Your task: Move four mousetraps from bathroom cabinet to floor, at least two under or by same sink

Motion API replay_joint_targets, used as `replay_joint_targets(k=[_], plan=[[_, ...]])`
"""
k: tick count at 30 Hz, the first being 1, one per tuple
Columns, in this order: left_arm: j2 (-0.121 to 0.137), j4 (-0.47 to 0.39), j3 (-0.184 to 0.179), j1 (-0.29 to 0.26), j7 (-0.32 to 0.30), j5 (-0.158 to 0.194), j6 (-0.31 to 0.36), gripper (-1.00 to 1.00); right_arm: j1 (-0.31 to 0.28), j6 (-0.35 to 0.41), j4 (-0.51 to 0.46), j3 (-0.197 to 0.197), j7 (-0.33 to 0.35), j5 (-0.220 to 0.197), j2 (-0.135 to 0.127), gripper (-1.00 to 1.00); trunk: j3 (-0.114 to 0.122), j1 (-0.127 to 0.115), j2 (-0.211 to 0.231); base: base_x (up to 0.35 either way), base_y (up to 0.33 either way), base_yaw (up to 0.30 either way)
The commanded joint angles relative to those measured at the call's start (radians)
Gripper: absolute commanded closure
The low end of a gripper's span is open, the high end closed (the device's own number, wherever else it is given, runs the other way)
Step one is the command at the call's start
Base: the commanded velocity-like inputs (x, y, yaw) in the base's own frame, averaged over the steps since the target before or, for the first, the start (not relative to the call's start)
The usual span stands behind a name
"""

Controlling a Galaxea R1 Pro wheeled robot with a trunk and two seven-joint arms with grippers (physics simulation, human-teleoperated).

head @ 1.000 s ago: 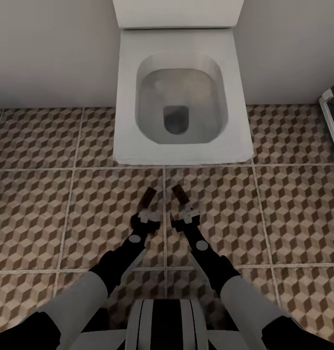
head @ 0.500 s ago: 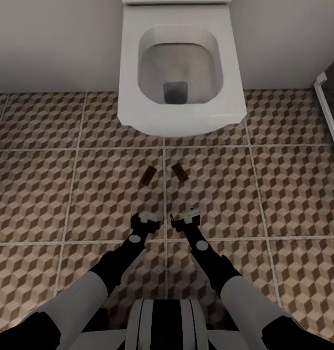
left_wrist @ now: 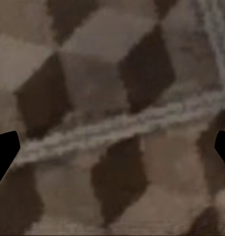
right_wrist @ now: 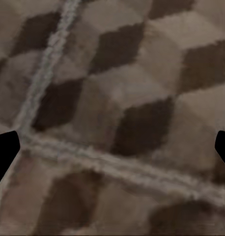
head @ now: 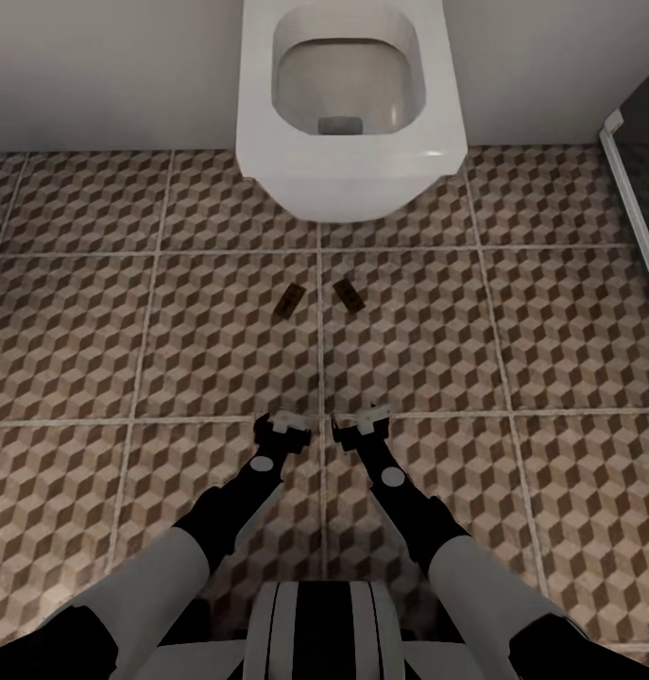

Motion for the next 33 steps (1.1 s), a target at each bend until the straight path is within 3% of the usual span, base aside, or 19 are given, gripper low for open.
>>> replay_joint_targets(k=[1,10,33], plan=[[0.001,-0.002,-0.006,-0.001,0.009,0.007,0.004,-1.0,-0.001,-0.001,0.001,0.004,-0.009,0.007,0.0,-1.0,0.0,-0.001,0.0,-0.337,0.0,0.0],[0.0,-0.005,-0.006,-0.001,0.009,0.007,0.006,-1.0,-0.001,-0.001,0.001,0.004,-0.009,0.007,0.0,-1.0,0.0,-0.001,0.0,-0.193,0.0,0.0],[0.0,-0.004,-0.006,-0.001,0.01,0.007,0.005,-1.0,-0.001,-0.001,0.001,0.004,-0.009,0.007,0.0,-1.0,0.0,-0.001,0.0,-0.01,0.0,0.0]])
